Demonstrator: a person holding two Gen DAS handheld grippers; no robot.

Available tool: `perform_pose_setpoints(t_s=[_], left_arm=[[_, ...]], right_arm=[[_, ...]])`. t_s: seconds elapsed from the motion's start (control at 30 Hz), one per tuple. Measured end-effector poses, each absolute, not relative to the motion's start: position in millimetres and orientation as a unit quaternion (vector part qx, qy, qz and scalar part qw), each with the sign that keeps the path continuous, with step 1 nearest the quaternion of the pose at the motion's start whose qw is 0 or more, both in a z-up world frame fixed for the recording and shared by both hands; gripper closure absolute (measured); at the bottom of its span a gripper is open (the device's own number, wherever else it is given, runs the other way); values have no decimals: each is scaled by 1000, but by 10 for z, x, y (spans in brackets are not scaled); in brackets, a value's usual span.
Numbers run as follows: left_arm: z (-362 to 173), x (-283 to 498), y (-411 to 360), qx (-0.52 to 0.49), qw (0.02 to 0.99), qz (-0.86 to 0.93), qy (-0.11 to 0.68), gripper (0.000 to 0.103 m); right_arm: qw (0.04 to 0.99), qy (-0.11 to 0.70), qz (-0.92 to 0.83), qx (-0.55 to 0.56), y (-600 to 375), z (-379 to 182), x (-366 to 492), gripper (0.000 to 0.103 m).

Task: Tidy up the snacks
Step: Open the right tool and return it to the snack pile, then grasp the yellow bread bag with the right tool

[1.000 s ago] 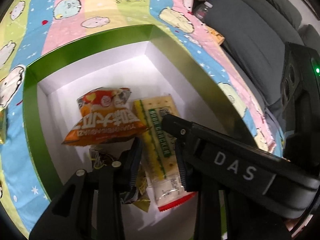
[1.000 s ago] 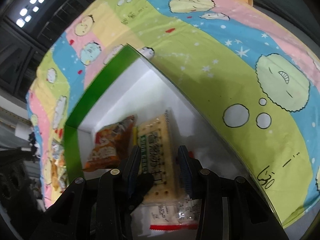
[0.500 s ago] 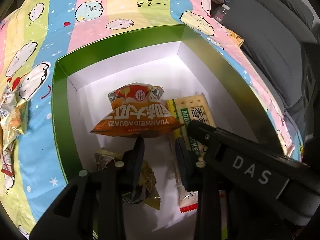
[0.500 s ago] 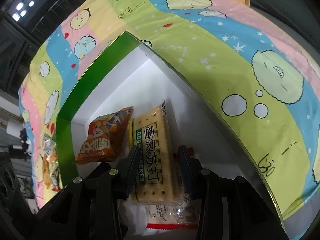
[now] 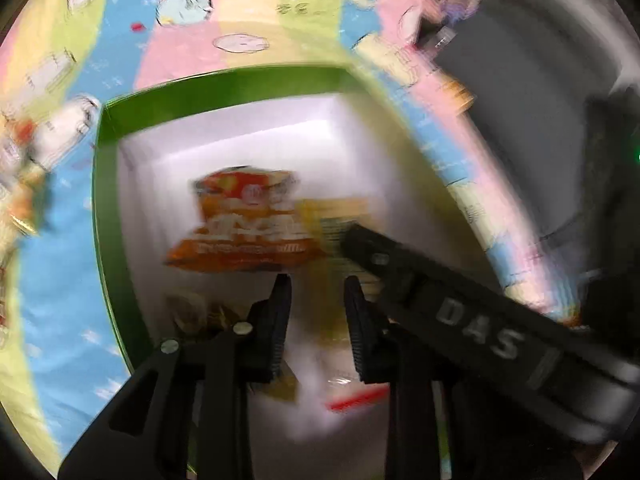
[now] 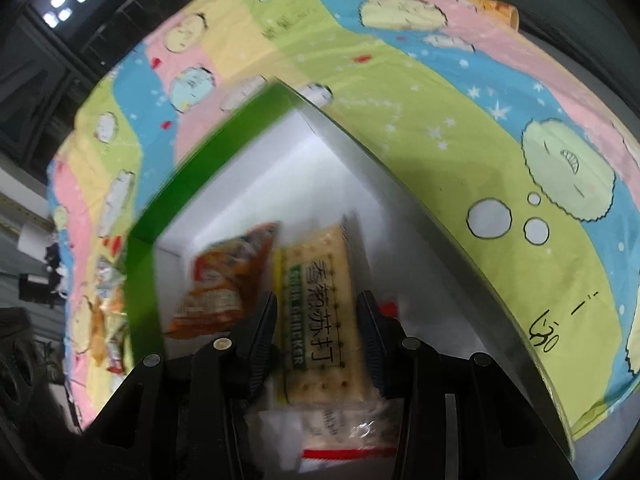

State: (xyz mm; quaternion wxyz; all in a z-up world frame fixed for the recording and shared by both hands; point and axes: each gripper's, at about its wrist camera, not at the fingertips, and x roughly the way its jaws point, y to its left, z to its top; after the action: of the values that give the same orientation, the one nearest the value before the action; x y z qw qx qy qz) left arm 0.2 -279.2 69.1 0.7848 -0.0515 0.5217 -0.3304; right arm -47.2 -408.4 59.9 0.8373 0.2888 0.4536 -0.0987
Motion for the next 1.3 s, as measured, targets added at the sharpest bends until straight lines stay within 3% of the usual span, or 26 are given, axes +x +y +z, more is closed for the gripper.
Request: perform_pose_setpoints(t_s=[0.1, 0.13, 0.2, 0.27, 0.47, 0.87, 1.3], left_arm=[[918, -57, -2581, -89, 785, -348, 505, 73], [993, -80, -2503, -92, 791, -347, 496, 67], [1150, -152, -2267, -100, 811, -337, 467, 51], [1253, -208, -2031, -104, 828, -323, 446, 26], [1285, -227, -1054, -114, 870, -238, 416, 10], [680, 168, 707, -203, 890, -58, 405, 7], [457, 915, 766, -272, 840, -118, 454, 14]], right_arm=[[862, 409, -89, 286, -4008, 832, -580, 43], [868, 396, -86, 286, -3977, 896, -614, 37], [882, 371, -77, 282, -3889, 1029, -684, 35], [893, 350, -61, 276, -3768, 1160, -732, 28], [910, 319, 4, 265, -3390, 1357, -693, 26], [874, 438, 109, 179, -2118, 1145, 47, 26], [835, 512, 162, 118, -1049, 960, 1133, 26]])
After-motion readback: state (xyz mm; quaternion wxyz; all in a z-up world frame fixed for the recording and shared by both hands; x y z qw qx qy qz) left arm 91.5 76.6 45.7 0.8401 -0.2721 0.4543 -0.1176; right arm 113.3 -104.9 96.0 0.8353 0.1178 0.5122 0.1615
